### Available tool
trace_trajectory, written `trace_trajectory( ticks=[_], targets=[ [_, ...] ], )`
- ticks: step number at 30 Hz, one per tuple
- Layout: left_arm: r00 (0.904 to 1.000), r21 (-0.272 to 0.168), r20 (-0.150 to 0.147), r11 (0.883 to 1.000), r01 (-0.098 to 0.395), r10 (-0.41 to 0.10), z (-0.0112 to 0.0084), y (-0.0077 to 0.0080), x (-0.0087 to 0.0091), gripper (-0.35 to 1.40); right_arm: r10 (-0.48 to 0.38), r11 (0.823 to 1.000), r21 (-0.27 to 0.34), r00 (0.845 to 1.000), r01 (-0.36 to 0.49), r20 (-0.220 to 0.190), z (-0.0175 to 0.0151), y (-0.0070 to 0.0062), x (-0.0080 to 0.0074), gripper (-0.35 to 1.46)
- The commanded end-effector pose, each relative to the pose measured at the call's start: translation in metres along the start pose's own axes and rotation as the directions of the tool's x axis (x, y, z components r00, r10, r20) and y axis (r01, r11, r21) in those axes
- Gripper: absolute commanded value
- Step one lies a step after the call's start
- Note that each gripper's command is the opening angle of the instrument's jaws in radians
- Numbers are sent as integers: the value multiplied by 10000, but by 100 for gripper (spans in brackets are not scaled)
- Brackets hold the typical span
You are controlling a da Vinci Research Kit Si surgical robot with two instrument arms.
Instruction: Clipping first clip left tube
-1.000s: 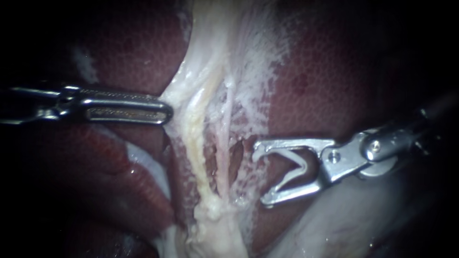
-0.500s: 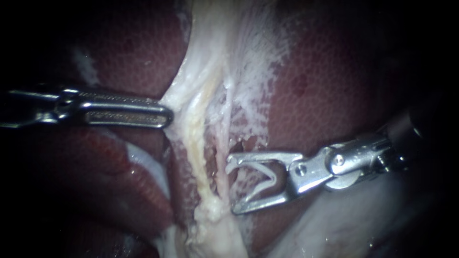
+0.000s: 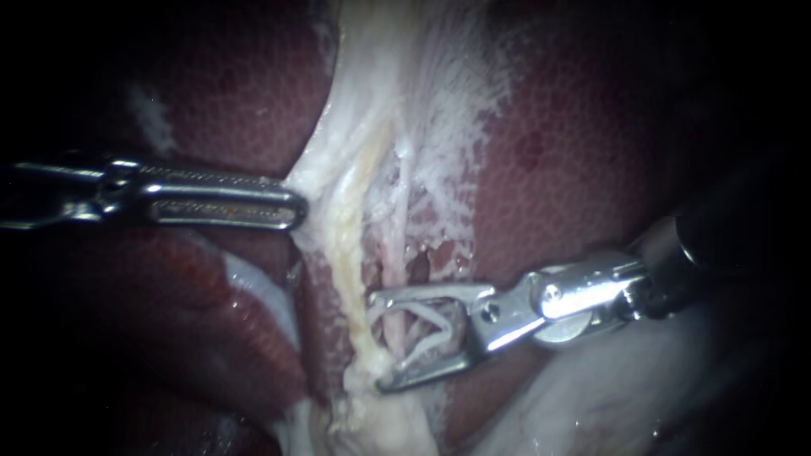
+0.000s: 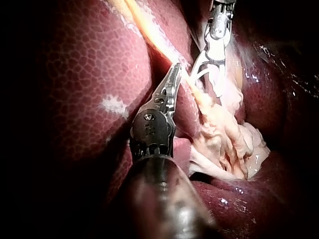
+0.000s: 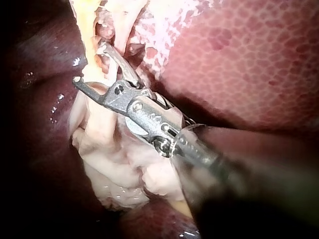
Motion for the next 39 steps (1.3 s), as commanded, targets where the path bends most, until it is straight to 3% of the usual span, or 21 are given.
trace_trajectory(
  ticks=[1, 17, 28, 39],
  targets=[
    [10000, -2, 0, 10000, 1, -1, 0, 0, 0, -35, 38, 10000, 31, 10000, -38, 1, 2, 0, 0, 59],
    [10000, -7, 1, 10000, 2, -2, 1, 0, 0, -35, 563, 9952, 805, 9984, -565, 46, 9, -14, 8, 57],
    [10000, -51, 7, 10000, 8, -8, 2, -2, -2, -35, 599, 9940, 907, 9982, -603, 70, 34, -2, 14, 56],
    [10000, -64, 9, 10000, 14, -14, 4, -3, -3, -35, 418, 9882, 1467, 9991, -431, 119, 51, 5, 18, 54]
  ],
)
